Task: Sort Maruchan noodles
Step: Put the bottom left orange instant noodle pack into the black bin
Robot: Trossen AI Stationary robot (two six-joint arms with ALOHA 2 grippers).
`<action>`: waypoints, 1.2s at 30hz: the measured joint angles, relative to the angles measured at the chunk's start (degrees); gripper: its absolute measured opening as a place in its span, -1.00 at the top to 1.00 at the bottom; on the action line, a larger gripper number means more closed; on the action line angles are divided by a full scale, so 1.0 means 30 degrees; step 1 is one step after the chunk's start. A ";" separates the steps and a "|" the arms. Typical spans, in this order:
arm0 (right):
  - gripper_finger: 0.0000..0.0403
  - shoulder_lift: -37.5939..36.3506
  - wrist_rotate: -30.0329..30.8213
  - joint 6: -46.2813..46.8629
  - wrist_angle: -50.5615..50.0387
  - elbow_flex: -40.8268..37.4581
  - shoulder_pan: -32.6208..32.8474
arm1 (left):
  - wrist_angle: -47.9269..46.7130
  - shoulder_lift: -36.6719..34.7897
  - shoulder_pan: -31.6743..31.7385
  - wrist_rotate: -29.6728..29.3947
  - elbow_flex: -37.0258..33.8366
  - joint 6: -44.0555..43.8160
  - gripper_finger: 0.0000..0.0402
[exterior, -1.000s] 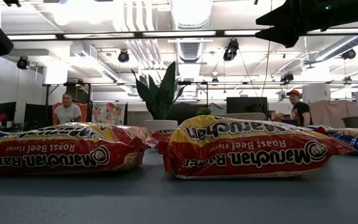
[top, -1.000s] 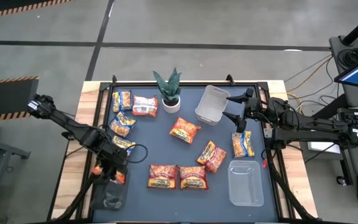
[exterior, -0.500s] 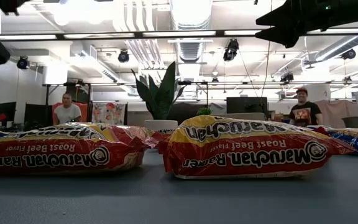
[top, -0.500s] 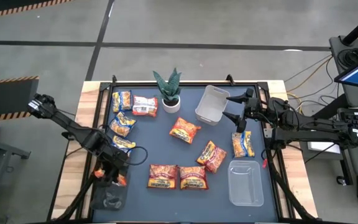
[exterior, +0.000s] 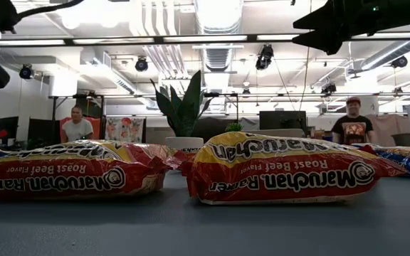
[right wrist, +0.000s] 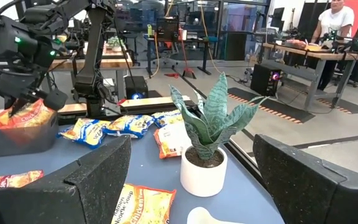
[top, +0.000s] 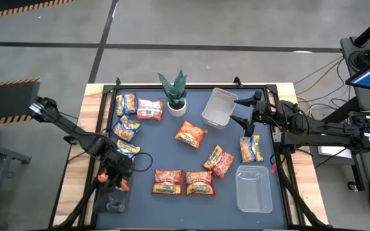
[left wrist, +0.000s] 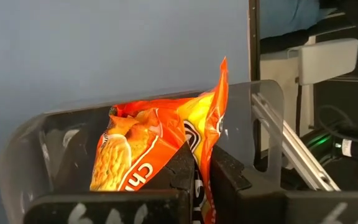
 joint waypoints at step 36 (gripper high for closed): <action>-0.63 0.0000 0.0000 0.0000 0.0003 0.0000 0.0004 | -0.0631 0.0015 -0.0007 -0.0961 -0.0072 -0.0594 0.79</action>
